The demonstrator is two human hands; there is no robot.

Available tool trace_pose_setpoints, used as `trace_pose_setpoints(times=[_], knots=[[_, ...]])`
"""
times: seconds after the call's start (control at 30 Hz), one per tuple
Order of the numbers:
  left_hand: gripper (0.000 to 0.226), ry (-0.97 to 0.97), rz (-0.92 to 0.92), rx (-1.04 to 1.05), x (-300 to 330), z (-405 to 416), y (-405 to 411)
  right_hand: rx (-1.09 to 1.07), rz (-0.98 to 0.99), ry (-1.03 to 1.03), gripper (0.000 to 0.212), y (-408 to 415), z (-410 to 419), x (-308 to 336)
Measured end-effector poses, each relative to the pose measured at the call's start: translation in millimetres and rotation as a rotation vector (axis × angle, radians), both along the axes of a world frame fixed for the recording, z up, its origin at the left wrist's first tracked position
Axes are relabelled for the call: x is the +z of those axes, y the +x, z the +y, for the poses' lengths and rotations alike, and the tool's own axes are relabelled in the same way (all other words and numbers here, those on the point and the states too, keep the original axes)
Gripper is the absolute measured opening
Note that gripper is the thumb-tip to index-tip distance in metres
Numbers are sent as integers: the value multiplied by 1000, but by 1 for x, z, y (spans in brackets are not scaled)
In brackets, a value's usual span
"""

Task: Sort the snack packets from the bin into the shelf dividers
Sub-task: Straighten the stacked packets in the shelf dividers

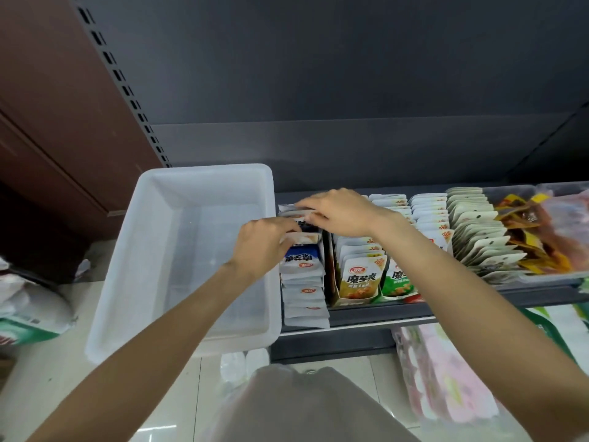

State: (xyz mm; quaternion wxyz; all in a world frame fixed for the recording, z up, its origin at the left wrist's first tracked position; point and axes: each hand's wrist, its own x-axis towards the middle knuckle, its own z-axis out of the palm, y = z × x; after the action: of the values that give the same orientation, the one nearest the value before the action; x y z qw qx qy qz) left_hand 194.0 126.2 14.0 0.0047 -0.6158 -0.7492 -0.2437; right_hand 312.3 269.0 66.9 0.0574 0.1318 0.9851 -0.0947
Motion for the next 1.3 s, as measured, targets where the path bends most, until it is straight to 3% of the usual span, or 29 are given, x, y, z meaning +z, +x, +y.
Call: trace_pose_setpoints(times=[0.1, 0.17, 0.23, 0.3, 0.4, 0.57, 0.8, 1.07, 1.3], knots=[[19, 26, -132, 81, 2, 2, 0, 6, -138, -104, 55, 4, -3, 6], [21, 74, -171, 89, -1, 0, 1, 38, -106, 50, 62, 3, -6, 0], [25, 188, -32, 40, -6, -8, 5, 51, -9, 190, 49, -1, -9, -7], [25, 286, 133, -71, -9, -21, 11, 47, 43, 202, 40, -4, -10, -10], [37, 129, 238, -257, -14, -37, 17, 26, 60, 171, 40, -5, -8, -11], [49, -178, 373, -232, -14, -28, 18, 38, 71, 133, 41, -6, -4, -12], [38, -110, 390, -186, -22, -27, 31, 49, 56, 123, 39, -7, -3, -11], [39, -132, 361, -135, -26, -24, 37, 53, 64, 119, 41, -4, -4, -9], [14, 10, 291, -200, -16, -11, 12, 37, 20, 71, 40, -4, 1, -1]])
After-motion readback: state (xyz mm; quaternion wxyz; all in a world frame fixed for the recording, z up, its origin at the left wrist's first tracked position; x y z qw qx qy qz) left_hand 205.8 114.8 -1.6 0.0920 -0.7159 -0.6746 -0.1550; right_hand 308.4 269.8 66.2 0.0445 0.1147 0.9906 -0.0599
